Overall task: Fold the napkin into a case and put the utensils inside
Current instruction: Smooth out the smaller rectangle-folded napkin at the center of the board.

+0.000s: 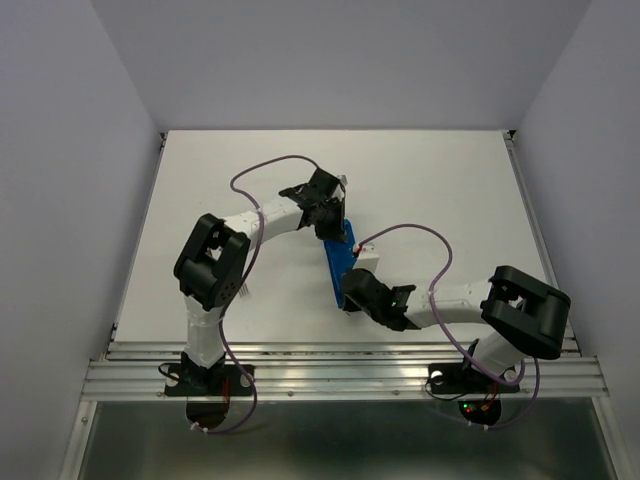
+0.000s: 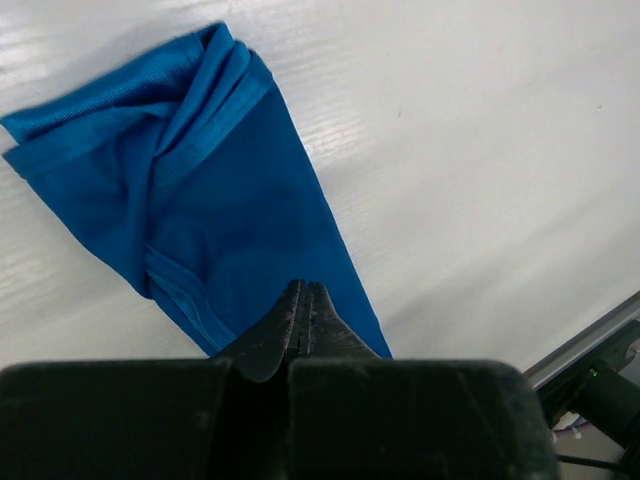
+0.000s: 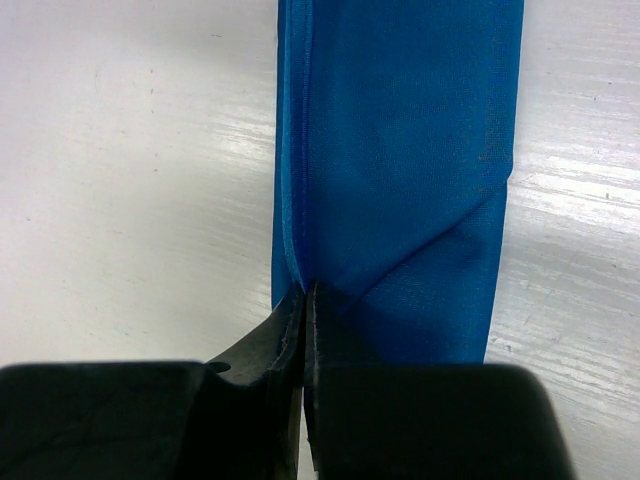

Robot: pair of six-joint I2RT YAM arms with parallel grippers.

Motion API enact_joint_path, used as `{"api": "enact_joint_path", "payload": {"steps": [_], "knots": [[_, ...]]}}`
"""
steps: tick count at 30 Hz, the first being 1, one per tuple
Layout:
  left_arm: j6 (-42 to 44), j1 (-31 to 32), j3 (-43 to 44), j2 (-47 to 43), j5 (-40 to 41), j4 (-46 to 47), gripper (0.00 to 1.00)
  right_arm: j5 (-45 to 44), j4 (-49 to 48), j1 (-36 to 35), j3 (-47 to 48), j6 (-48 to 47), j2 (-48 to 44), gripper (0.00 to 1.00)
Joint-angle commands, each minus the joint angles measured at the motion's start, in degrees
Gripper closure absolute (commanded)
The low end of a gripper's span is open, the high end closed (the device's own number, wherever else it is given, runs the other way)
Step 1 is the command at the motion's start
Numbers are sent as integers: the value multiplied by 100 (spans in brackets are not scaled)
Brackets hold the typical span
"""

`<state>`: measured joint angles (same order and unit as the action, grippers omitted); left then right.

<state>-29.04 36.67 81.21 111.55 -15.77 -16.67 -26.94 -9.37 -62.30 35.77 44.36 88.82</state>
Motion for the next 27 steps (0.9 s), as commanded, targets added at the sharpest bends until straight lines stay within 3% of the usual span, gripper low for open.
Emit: {"api": "enact_joint_path", "payload": {"steps": [1, 13, 14, 18, 21, 27], "knots": [[21, 113, -324, -291, -242, -30, 100, -13, 66, -45, -35, -6, -128, 97], [118, 104, -642, 104, 311, -21, 100, -40, 268, -45, 35, -94, -391, 96], [126, 95, -633, 139, 320, -30, 100, -31, 312, -45, 62, -111, -435, 94], [144, 95, -703, 96, 311, 5, 100, 302, 663, -45, 316, -418, -628, 68], [179, 95, -712, -18, 259, -12, 100, 461, 708, -45, 369, -533, -882, 57], [240, 95, -650, -343, -4, -38, 100, 120, 901, -45, 352, -542, -1506, 55]]}}
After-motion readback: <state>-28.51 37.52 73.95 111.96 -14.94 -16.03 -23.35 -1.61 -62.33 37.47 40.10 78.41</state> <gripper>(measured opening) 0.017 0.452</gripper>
